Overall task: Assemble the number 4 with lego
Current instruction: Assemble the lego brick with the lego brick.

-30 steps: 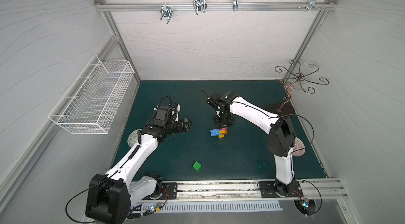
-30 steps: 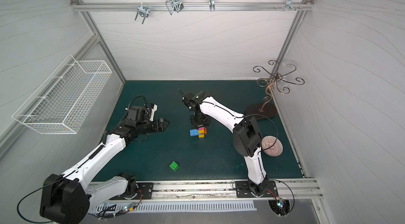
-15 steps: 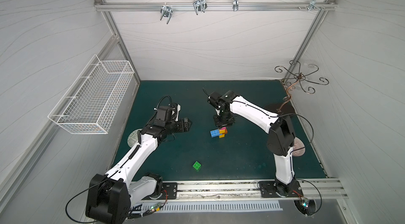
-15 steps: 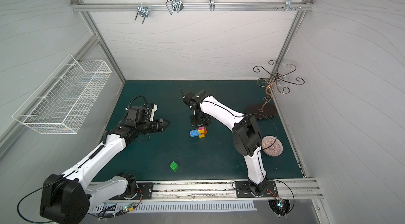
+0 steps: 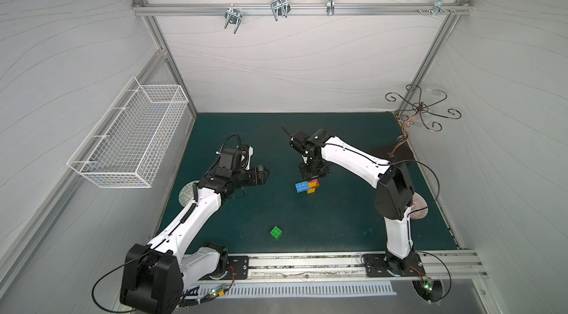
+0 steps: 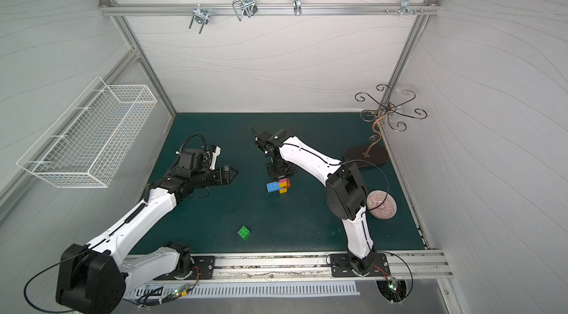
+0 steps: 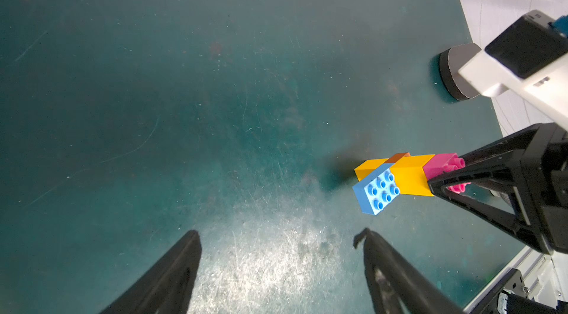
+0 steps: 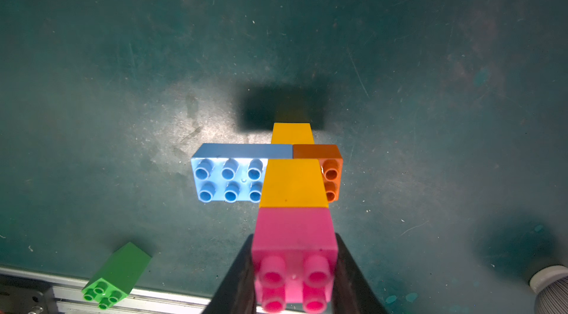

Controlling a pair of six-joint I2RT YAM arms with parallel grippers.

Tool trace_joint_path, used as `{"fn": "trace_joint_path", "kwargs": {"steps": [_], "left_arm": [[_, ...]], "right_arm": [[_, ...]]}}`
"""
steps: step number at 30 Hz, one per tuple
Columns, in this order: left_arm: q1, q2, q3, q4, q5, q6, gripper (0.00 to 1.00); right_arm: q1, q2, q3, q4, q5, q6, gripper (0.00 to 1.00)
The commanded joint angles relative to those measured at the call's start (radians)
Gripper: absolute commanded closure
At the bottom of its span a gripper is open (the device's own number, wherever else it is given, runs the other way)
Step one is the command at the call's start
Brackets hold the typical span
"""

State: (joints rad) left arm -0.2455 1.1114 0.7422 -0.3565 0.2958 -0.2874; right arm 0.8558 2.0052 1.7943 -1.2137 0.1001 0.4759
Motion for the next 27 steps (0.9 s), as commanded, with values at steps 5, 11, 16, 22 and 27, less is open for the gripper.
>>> {"fn": "trace_joint_path", "kwargs": {"steps": [5,11,16,22,27], "left_arm": [[-0.005,-0.015,0.026,0.027,0.003,0.017,0.15],[-0.005,-0.019,0.025,0.025,0.002,0.017,0.15],[-0.005,-0.015,0.026,0.026,0.006,0.017,0.15],[-0.005,-0.011,0.028,0.027,0.008,0.016,0.15],[-0.005,-0.012,0.028,0.028,0.008,0.016,0.15]], "right_arm": [[-0.006,0.084,-0.068,-0.039,-0.056,-0.018,0.81],[-0.008,0.102,-0.087,-0.063,-0.037,-0.032,0.81],[-0.006,0.114,-0.141,-0.043,-0.050,-0.033,0.83],[-0.003,0.108,-0.188,-0.022,-0.064,-0.017,0.83],[0.000,0.092,-0.163,-0.035,-0.063,-0.003,0.81]]}}
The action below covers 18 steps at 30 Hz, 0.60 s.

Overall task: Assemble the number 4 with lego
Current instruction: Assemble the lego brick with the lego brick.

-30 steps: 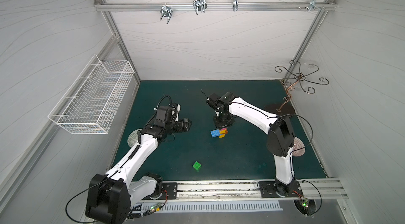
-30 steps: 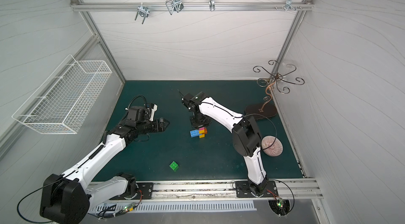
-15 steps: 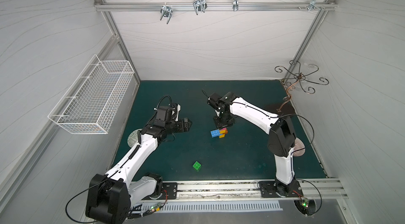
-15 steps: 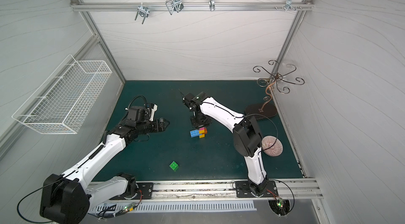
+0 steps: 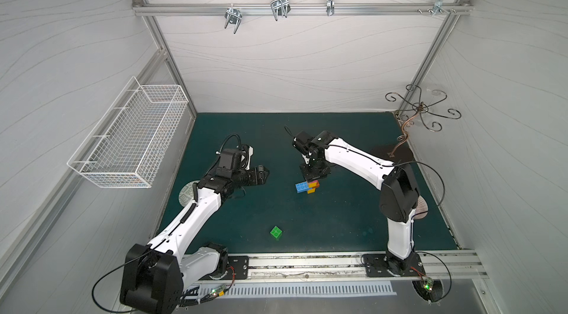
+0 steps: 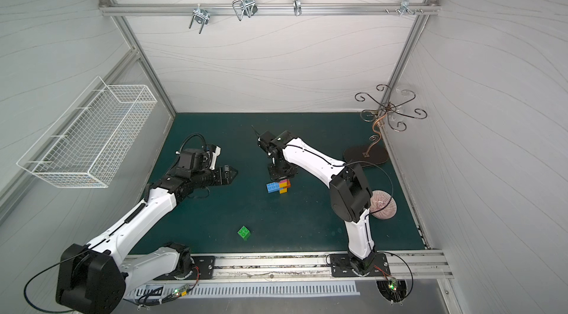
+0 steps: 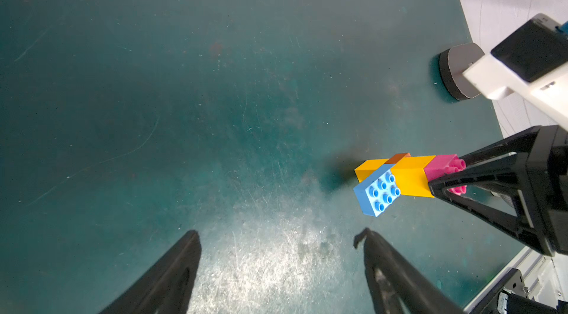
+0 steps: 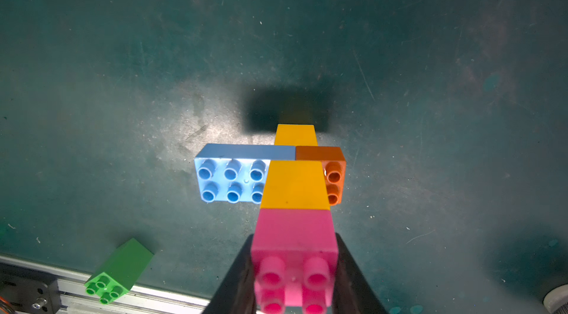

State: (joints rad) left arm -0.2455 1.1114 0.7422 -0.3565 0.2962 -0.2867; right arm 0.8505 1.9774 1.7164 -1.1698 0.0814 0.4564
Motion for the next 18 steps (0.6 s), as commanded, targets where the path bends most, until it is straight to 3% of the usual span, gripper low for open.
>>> {"fn": "trace_joint_path", "kwargs": {"steps": [1,18], "left_arm": [[-0.005,-0.014,0.028,0.027,0.008,0.015,0.15],[-0.004,-0.026,0.025,0.019,-0.002,0.014,0.15]], "right_arm": [[0.005,0.118,-0.075,-0.083,-0.043,0.019,0.80],[0.007,0.077,0.002,-0.108,-0.025,0.044,0.64]]}}
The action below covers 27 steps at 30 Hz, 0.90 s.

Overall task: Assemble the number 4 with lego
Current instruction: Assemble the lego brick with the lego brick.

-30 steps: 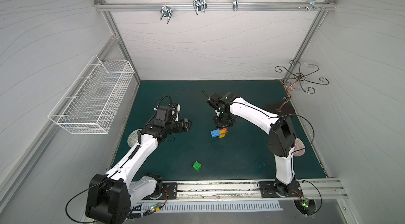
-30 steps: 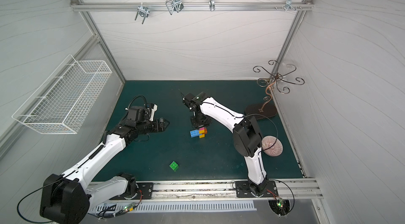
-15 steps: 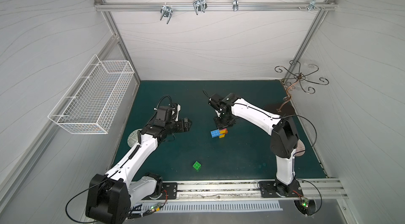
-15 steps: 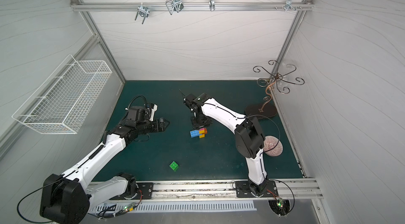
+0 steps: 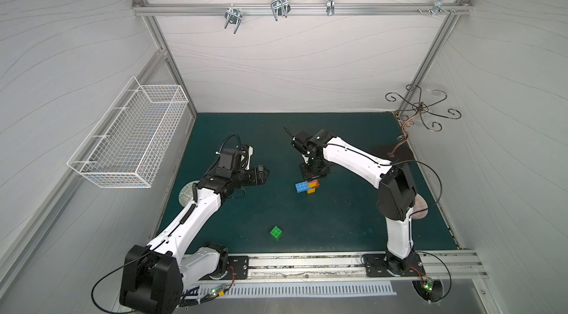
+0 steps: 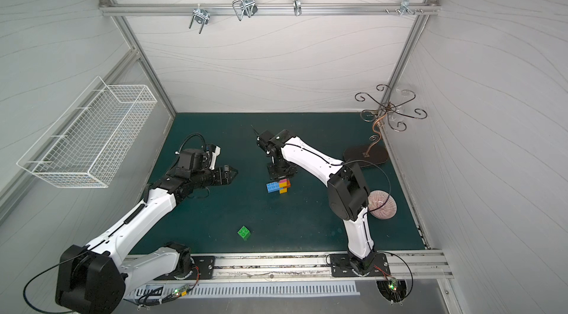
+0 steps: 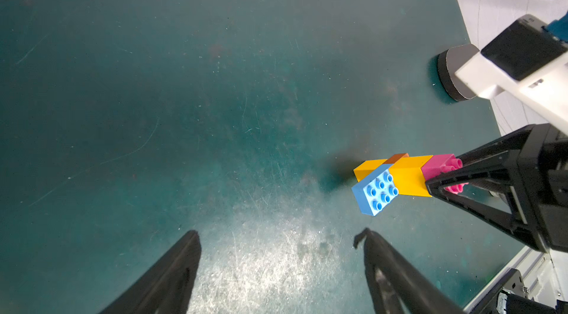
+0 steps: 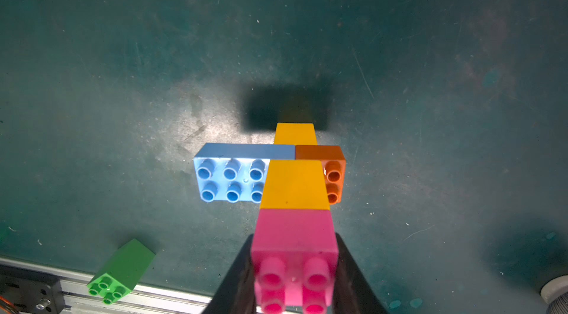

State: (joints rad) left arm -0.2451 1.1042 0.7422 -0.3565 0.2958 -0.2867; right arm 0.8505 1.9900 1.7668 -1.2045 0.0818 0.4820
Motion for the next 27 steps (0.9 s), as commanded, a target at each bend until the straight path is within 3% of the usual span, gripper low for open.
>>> {"fn": "trace_joint_path", "kwargs": {"steps": [1,27], "left_arm": [[-0.005,-0.018,0.025,0.019,-0.003,0.014,0.15],[-0.005,-0.023,0.025,0.016,-0.011,0.017,0.15]], "right_arm": [[0.007,0.063,-0.048,-0.072,-0.025,0.020,0.64],[0.001,0.016,0.040,-0.067,-0.020,0.020,0.40]]}}
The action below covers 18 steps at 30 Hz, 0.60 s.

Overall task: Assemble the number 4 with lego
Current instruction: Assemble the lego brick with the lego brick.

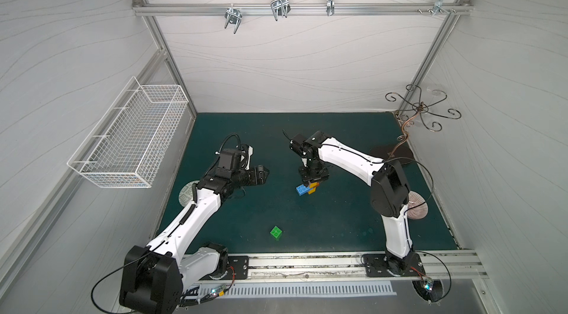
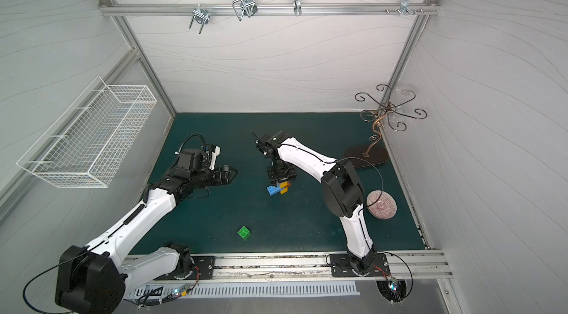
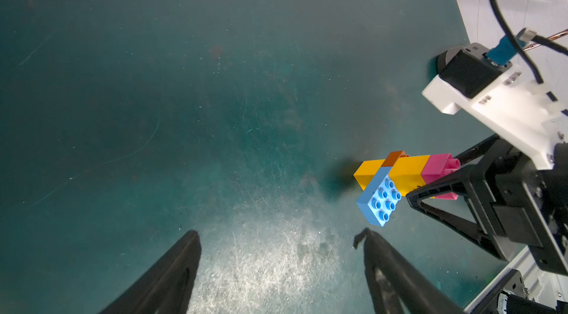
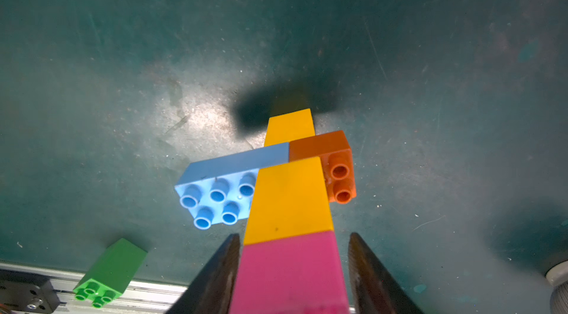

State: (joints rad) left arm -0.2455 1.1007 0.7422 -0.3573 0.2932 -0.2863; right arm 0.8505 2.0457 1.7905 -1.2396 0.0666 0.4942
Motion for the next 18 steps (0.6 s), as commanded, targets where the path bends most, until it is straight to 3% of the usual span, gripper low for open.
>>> {"fn": "trace_joint_path", "kwargs": {"steps": [1,18], "left_arm": [[-0.005,-0.020,0.025,0.017,-0.008,0.017,0.15],[-0.011,-0.017,0.020,0.015,-0.004,0.024,0.14]], "right_arm": [[0.001,-0.046,0.016,-0.032,-0.006,0.007,0.39],[0.015,-0.176,0.015,-0.021,-0.024,0.004,0.25]]}}
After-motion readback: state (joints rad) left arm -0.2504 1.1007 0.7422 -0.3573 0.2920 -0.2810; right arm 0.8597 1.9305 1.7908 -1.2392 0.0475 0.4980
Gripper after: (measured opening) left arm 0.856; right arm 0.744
